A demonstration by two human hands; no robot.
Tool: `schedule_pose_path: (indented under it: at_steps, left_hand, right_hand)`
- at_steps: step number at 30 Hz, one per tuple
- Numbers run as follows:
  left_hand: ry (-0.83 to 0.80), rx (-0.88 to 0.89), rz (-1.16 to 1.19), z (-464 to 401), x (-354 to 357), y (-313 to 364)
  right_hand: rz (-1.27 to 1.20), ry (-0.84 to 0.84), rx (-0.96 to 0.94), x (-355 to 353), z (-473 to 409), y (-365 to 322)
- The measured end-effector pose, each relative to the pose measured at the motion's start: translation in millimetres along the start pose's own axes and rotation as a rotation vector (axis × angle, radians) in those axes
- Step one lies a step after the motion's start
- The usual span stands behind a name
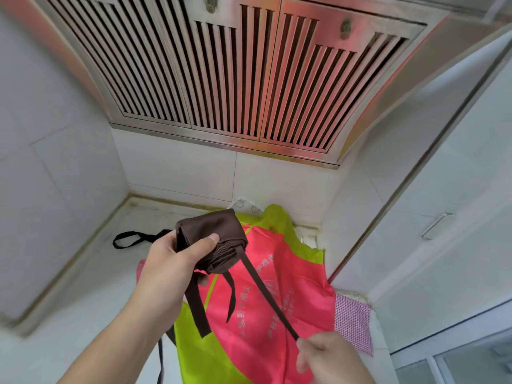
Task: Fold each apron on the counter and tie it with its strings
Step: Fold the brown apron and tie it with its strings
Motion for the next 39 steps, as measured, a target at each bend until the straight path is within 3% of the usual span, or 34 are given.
schedule_pose_path:
  at_steps: [3, 5, 6, 8, 13, 17, 32, 36, 39]
  left_hand:
    - [-0.029, 0.014, -0.032, 9, 11, -1]
    - [-0.042, 0.022, -0.038, 16, 20, -1]
    - [-0.051, 0.025, -0.035, 19, 25, -1]
    - [-0.074, 0.025, -0.015, 27, 35, 0]
    - [-0.094, -0.044, 0.086, 33, 42, 0]
    - [-0.079, -0.102, 0.085, 29, 34, -3]
    - [0.006, -0.12, 0.045, 13, 16, -19]
    - [0.016, -0.101, 0.028, 17, 19, -18]
    - [0.02, -0.04, 0.0, 19, 24, -17]
  right_hand:
    - [0.328, 0.401, -0.189, -7, 5, -21]
    - [0.216, 0.591, -0.496, -4, 16, -49]
    - [0.075, 0.596, -0.585, -2, 25, -68]
    - [-0.158, 0.517, -0.657, 7, 38, -100]
    - [-0.218, 0.47, -0.606, 29, 35, -115]
    - [-0.404, 0.206, -0.538, 40, 27, -111]
    - [-0.134, 0.141, -0.533, 33, 36, -95]
    - [-0.336, 0.282, -0.532, 20, 33, -103]
    - [-0.478, 0.194, -0.487, 21, 30, -113]
Point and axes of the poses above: each hand's wrist, its own z-axis away from the middle knuckle, its own x-axis out of the palm, y = z × x, the point moved 3 cm from there along -z, towards the middle knuckle, and after that the axes turned 3 degrees about -z, right-handed, at the moved point
